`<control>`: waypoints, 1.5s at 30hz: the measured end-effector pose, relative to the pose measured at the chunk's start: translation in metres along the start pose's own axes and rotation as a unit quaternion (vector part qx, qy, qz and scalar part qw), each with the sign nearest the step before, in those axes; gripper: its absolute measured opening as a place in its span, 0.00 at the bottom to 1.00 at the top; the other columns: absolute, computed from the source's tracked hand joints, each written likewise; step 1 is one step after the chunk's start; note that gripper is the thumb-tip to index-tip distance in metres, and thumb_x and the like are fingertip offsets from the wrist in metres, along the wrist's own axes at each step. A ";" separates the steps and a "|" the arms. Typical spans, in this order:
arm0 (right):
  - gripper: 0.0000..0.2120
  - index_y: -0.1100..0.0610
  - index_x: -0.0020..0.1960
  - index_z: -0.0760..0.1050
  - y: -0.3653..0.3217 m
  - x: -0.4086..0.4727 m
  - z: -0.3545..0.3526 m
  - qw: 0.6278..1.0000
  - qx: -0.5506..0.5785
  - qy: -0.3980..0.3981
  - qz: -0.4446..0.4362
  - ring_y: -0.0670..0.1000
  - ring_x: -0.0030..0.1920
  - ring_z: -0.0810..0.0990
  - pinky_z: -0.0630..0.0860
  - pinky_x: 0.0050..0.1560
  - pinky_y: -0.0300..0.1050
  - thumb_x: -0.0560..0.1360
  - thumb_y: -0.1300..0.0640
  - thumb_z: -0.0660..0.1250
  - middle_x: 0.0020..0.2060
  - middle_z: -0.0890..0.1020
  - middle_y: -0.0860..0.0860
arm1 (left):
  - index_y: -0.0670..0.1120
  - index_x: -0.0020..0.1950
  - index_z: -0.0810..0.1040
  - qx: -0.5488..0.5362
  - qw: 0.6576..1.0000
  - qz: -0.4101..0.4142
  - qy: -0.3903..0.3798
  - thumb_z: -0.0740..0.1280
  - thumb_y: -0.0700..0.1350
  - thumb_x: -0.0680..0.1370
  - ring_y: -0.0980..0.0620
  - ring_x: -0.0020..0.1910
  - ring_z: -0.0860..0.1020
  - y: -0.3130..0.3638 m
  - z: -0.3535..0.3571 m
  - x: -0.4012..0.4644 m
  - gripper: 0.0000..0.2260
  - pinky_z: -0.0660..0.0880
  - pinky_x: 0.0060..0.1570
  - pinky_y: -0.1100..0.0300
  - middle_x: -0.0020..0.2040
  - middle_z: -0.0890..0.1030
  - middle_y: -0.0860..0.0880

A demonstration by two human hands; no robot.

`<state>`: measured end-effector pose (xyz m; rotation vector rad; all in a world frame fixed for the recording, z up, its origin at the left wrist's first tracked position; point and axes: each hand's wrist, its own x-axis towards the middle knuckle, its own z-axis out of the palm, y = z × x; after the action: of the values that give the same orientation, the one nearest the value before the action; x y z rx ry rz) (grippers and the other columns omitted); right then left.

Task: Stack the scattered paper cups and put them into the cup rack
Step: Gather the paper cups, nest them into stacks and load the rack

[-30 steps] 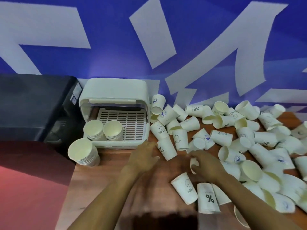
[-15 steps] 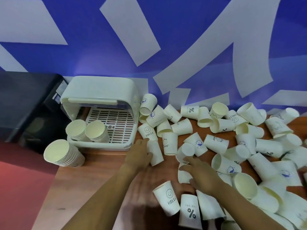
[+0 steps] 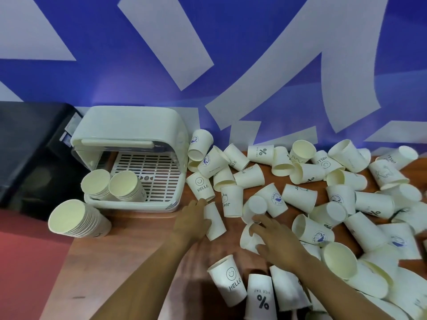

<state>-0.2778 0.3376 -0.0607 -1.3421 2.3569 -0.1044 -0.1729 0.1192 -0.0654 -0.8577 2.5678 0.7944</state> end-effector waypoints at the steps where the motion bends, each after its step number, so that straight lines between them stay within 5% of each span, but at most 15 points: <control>1: 0.16 0.49 0.60 0.70 -0.001 -0.001 -0.001 1.000 0.000 0.003 0.001 0.50 0.59 0.71 0.67 0.51 0.40 0.73 0.53 0.62 0.69 0.64 0.45 | 0.46 0.67 0.66 -0.006 1.000 0.005 -0.002 0.64 0.47 0.77 0.44 0.59 0.73 -0.001 -0.001 -0.002 0.20 0.71 0.58 0.52 0.61 0.73 0.44; 9: 0.11 0.51 0.55 0.74 -0.016 -0.011 -0.013 1.000 -0.006 0.030 -0.007 0.49 0.56 0.74 0.67 0.47 0.41 0.76 0.49 0.61 0.63 0.70 0.46 | 0.48 0.67 0.71 -0.044 0.997 0.061 0.011 0.60 0.42 0.79 0.49 0.63 0.73 -0.008 -0.018 -0.030 0.16 0.69 0.57 0.59 0.67 0.73 0.47; 16: 0.09 0.49 0.55 0.75 -0.048 -0.013 -0.034 0.996 -0.003 0.090 0.025 0.46 0.49 0.74 0.72 0.46 0.40 0.77 0.51 0.60 0.51 0.78 0.45 | 0.50 0.55 0.76 -0.063 0.991 0.086 0.083 0.66 0.42 0.75 0.52 0.50 0.77 -0.027 -0.047 -0.064 0.10 0.72 0.45 0.60 0.51 0.78 0.52; 25: 0.10 0.50 0.55 0.76 -0.097 0.001 -0.044 0.993 -0.004 0.113 0.038 0.48 0.50 0.76 0.72 0.46 0.42 0.78 0.52 0.59 0.50 0.80 0.47 | 0.51 0.51 0.77 -0.062 0.988 0.081 0.119 0.62 0.43 0.74 0.52 0.48 0.77 -0.073 -0.077 -0.097 0.08 0.69 0.41 0.60 0.50 0.81 0.53; 33: 0.08 0.51 0.52 0.78 -0.159 0.034 -0.064 0.988 0.068 0.133 0.034 0.48 0.46 0.78 0.76 0.45 0.49 0.78 0.53 0.61 0.47 0.81 0.46 | 0.49 0.54 0.79 -0.015 0.974 0.130 0.187 0.64 0.42 0.76 0.51 0.53 0.74 -0.113 -0.133 -0.109 0.10 0.71 0.47 0.59 0.52 0.77 0.52; 45: 0.05 0.54 0.47 0.78 -0.235 0.068 -0.089 0.976 0.101 0.190 0.014 0.47 0.43 0.77 0.75 0.44 0.43 0.74 0.58 0.64 0.44 0.81 0.48 | 0.52 0.55 0.78 0.031 0.955 0.107 0.275 0.64 0.44 0.76 0.51 0.52 0.75 -0.170 -0.211 -0.106 0.09 0.71 0.43 0.58 0.52 0.78 0.53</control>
<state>-0.1544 0.1434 0.0614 -1.2793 2.5849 -0.6264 -0.0099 -0.0711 0.0817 -0.8886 3.2012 0.5831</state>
